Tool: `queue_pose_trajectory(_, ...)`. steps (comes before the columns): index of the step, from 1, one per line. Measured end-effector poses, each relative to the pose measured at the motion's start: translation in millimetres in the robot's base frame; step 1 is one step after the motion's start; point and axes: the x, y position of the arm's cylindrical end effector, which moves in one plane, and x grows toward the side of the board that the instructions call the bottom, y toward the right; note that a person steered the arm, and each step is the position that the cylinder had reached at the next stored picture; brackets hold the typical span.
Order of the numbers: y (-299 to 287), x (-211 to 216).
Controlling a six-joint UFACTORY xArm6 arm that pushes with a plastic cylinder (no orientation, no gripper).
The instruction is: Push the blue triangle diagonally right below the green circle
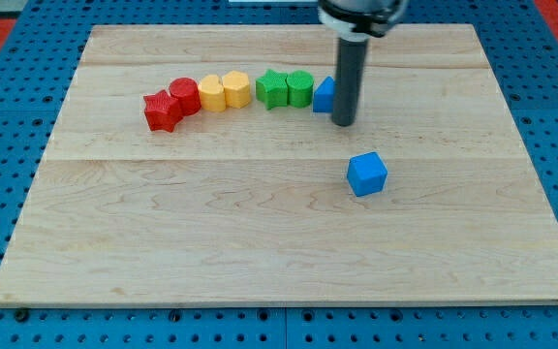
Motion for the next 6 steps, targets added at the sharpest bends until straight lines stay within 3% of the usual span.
queue_pose_trajectory(1,58,-12)
queue_pose_trajectory(2,65,-58)
queue_pose_trajectory(3,39,-74)
queue_pose_trajectory(6,-23,-39)
